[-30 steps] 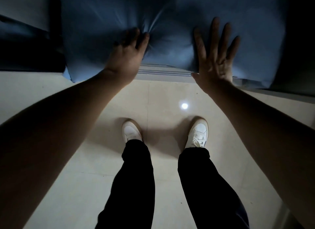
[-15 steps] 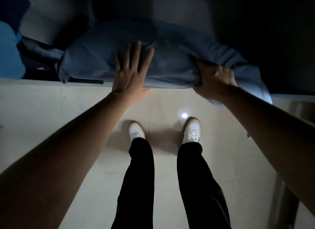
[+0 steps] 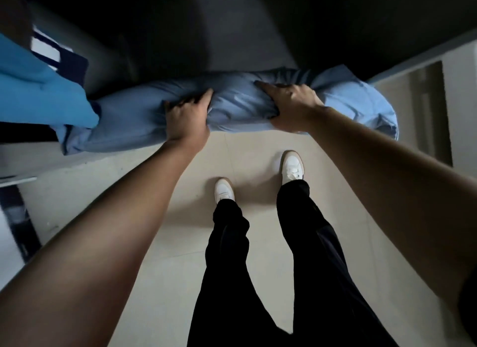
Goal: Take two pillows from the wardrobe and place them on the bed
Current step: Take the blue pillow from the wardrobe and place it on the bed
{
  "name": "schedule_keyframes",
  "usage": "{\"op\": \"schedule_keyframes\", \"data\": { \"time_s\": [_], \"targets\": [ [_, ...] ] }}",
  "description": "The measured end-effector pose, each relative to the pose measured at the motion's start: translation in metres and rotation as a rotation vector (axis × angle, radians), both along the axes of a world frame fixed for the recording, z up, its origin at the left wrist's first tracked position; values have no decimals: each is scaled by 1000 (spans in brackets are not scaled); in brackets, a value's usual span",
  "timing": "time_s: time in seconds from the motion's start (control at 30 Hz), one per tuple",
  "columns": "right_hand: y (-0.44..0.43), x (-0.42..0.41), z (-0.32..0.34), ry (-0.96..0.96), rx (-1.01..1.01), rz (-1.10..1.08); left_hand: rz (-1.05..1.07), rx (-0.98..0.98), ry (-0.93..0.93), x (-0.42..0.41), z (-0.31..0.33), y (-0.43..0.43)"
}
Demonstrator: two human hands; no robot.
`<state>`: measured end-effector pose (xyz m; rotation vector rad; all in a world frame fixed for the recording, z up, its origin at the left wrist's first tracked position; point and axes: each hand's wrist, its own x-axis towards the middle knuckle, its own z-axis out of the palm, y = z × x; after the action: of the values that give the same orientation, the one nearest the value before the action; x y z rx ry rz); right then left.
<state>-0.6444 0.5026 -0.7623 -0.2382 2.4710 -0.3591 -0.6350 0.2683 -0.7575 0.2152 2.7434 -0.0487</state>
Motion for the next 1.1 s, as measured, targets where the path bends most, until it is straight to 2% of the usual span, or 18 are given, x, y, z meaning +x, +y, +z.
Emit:
{"op": "schedule_keyframes", "data": {
  "time_s": [0.17, 0.33, 0.63, 0.77, 0.93, 1.1],
  "targets": [
    [3, 60, 66, 49, -16, -106, -84, 29, 27, 27, 61, 7],
    [22, 134, 148, 97, 60, -241, -220, 82, -14, 61, 133, 32],
    [107, 287, 279, 199, 164, -457, -467, 318, -12, 148, 241, 142],
    [159, 351, 313, 270, 214, -524, -573, 375, 15, 187, 278, 213],
    [233, 427, 334, 354, 278, -608, -698, 336, 61, 233, 316, 315],
    [300, 487, 346, 314, 299, -768, -827, 309, 112, 282, 345, 412]
  ]
}}
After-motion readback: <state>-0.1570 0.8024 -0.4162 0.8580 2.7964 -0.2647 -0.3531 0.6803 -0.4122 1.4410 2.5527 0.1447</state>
